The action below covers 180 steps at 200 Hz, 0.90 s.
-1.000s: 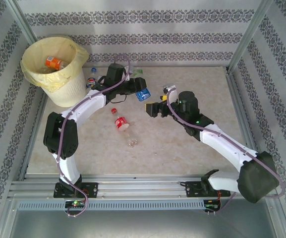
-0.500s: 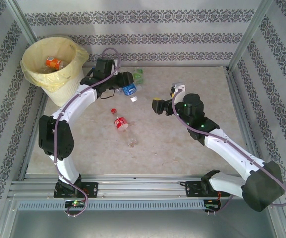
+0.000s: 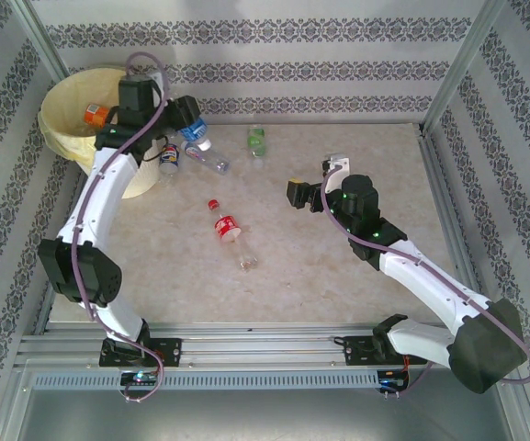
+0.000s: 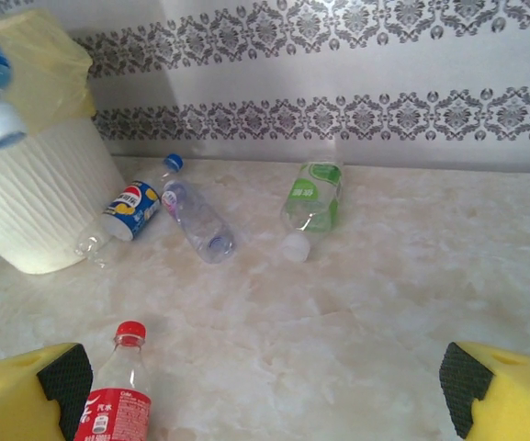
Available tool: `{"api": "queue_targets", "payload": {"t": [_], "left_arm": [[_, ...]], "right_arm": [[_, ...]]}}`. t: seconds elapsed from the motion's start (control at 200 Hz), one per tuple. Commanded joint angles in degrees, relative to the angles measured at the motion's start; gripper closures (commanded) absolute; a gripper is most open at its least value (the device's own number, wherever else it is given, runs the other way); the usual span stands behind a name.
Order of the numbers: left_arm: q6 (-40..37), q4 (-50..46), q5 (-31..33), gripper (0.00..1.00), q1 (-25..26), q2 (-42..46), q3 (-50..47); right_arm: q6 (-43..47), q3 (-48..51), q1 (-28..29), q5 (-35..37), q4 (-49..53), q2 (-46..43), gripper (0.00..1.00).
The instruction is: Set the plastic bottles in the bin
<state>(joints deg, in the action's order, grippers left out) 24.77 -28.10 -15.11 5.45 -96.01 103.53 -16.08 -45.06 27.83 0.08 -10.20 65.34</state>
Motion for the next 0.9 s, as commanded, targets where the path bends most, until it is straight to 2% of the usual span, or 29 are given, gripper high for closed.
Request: {"api": "queue_targets", "payload": {"t": [0.0, 0.35, 0.59, 0.769, 0.894], "left_arm": [[-3.0, -1.5, 1.7, 0.54, -2.9, 1.7, 4.6], [-3.6, -0.8, 5.2, 0.54, -13.0, -0.2, 15.0], [4.3, 3.9, 7.7, 0.54, -21.0, -2.3, 14.3], [9.5, 4.0, 9.8, 0.53, -24.0, -4.2, 13.3], [14.6, -0.1, 14.0, 0.45, -25.1, -5.4, 12.1]], "right_arm": [[-1.4, 0.8, -0.8, 2.8, -2.6, -0.3, 0.02], [-3.0, 1.3, -1.7, 3.3, -2.6, 0.2, 0.02], [-3.2, 1.6, -2.2, 3.1, -2.3, 0.1, 0.02], [-3.3, 2.2, -2.5, 3.6, -1.5, -0.5, 0.02], [-3.6, 2.5, -2.8, 3.8, -1.3, -1.0, 0.02]]}}
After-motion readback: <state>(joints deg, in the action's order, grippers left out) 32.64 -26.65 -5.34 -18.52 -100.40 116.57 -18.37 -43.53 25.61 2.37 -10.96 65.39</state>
